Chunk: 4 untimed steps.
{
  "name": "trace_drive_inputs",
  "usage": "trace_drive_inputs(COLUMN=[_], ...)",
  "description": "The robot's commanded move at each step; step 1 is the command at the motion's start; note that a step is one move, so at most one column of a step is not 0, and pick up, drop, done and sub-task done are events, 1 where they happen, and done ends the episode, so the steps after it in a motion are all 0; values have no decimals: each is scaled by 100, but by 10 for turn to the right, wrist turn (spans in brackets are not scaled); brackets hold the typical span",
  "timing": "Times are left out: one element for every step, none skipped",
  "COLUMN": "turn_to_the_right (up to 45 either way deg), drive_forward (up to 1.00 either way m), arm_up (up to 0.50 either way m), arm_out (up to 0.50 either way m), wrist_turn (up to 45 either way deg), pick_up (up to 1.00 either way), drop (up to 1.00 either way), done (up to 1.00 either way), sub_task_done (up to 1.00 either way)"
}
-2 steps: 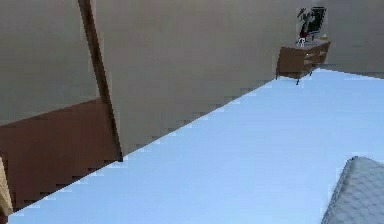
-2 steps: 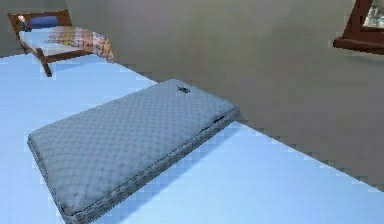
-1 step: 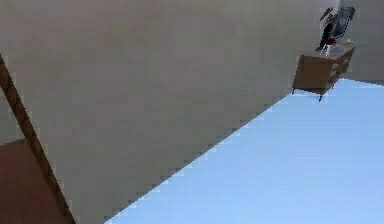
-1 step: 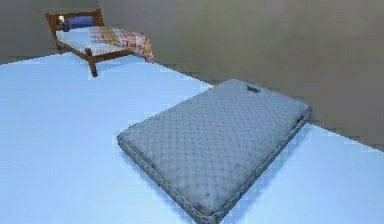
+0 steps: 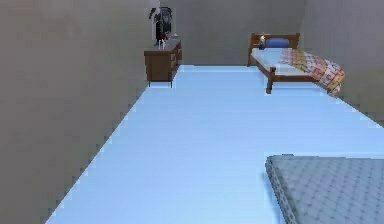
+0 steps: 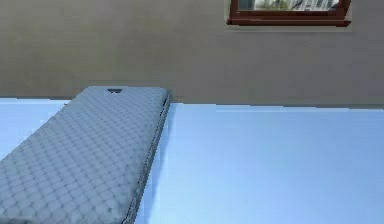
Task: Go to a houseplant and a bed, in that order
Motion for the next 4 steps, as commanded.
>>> trace_drive_inputs(turn_to_the_right=[0, 0, 30, 0], drive_forward=[100, 100, 0, 100], arm_up=[0, 0, 0, 0], arm_out=[0, 0, 0, 0], wrist_turn=[0, 0, 0, 0], pick_up=[0, 0, 0, 0], drop=[0, 0, 0, 0], done=[0, 0, 0, 0], sub_task_done=[0, 0, 0, 0])
